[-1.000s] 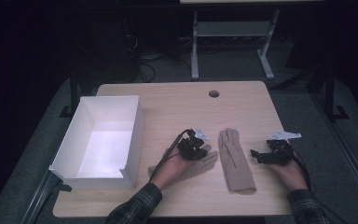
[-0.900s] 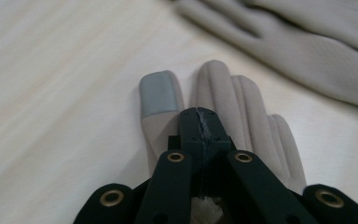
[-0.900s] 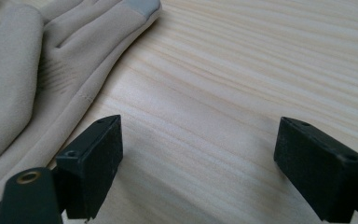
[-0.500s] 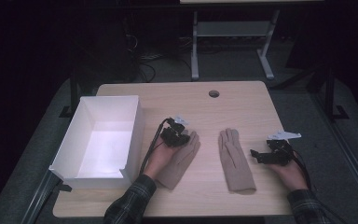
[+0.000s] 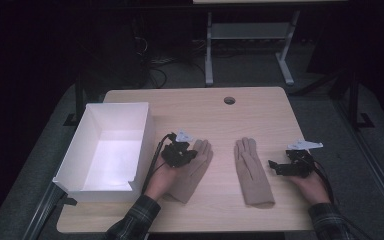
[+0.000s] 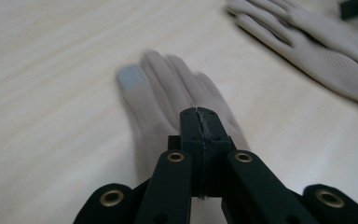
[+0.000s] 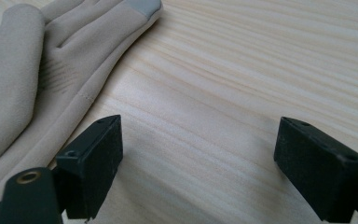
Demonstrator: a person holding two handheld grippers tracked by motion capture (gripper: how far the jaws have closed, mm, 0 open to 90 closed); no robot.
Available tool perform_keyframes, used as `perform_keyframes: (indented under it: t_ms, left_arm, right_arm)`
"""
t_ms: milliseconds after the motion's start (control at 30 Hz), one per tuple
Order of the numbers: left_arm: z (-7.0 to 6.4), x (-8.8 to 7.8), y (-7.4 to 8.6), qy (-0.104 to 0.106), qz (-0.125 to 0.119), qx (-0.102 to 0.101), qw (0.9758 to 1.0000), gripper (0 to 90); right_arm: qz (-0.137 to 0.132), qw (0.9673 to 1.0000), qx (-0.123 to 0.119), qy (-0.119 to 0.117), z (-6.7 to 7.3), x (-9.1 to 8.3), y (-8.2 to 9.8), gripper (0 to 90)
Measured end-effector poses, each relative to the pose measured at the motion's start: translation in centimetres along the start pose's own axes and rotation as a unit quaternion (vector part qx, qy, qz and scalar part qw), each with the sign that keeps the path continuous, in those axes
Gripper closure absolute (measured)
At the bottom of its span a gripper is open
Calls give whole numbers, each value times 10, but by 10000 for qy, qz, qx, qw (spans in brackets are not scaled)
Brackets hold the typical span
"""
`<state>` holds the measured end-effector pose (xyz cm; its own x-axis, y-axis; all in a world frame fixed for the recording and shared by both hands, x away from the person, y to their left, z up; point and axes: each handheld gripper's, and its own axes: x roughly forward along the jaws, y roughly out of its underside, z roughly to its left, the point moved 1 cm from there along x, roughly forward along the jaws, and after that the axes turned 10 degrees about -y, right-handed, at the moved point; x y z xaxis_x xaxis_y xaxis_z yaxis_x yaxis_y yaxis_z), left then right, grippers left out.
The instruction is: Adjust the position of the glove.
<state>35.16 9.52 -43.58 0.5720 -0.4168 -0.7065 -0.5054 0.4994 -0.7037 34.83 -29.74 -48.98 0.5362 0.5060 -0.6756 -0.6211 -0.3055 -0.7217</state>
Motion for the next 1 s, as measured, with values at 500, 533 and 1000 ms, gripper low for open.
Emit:
perform_keyframes:
  t_ms: [500,533,1000]
  left_arm:
    - [-15,-2,40,-188,553,375,9976,896]
    - [-16,-2,39,-135,532,335,9979,896]
    - [-44,8,28,383,407,509,9971,890]
  right_arm:
    - [-8,10000,27,13,1,0,0,151]
    - [-8,10000,26,13,1,0,0,151]
    - [0,10000,5,5,0,0,0,151]
